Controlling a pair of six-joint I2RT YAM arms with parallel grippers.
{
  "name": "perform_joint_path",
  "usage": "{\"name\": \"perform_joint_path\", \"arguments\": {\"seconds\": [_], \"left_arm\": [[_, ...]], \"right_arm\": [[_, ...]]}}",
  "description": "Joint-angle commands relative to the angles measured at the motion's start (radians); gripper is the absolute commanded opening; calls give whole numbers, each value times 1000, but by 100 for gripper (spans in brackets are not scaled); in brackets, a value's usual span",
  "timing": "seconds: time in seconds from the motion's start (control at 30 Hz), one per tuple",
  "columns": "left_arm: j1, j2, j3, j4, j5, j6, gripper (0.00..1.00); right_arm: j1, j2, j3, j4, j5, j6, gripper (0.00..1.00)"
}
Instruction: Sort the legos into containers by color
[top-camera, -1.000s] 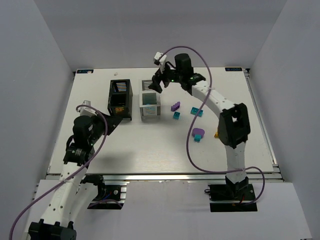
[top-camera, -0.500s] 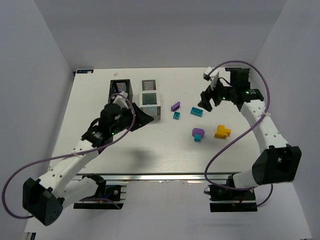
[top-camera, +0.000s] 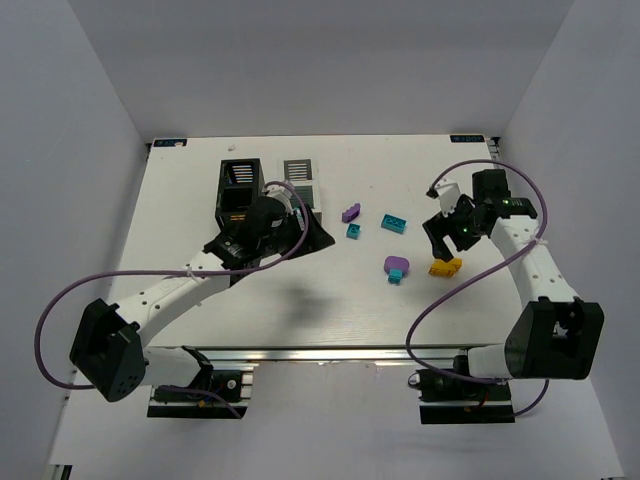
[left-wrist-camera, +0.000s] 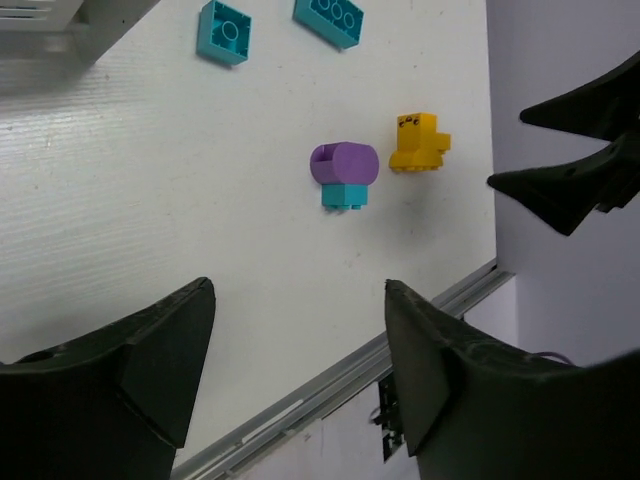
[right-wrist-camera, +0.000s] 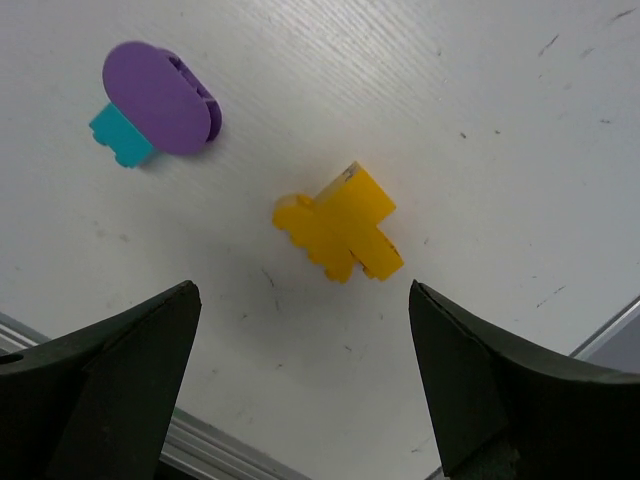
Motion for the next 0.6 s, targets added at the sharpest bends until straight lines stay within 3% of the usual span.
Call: {"name": "perform_joint_path", "arguments": {"seconds": [0.0, 0.03, 0.33, 0.43, 0.57], "left_arm": [[-4, -19, -9, 56, -15, -18, 79], [-4, -16, -15, 63, -15, -21, 91], [-33, -12, -52, 86, -38, -43, 92], [-39, -9, -68, 95, -38, -49, 92], [-47, 8, -66, 95, -38, -48, 91]], "right_arm": [[-8, 36, 13, -69, 20, -103, 89], [-10, 48, 22, -78, 20, -117, 89], [-20, 139, 56, -150, -37, -328, 89], [-20, 156, 93, -224, -223, -460, 89], [1, 153, 104, -216, -394, -497, 89]]}}
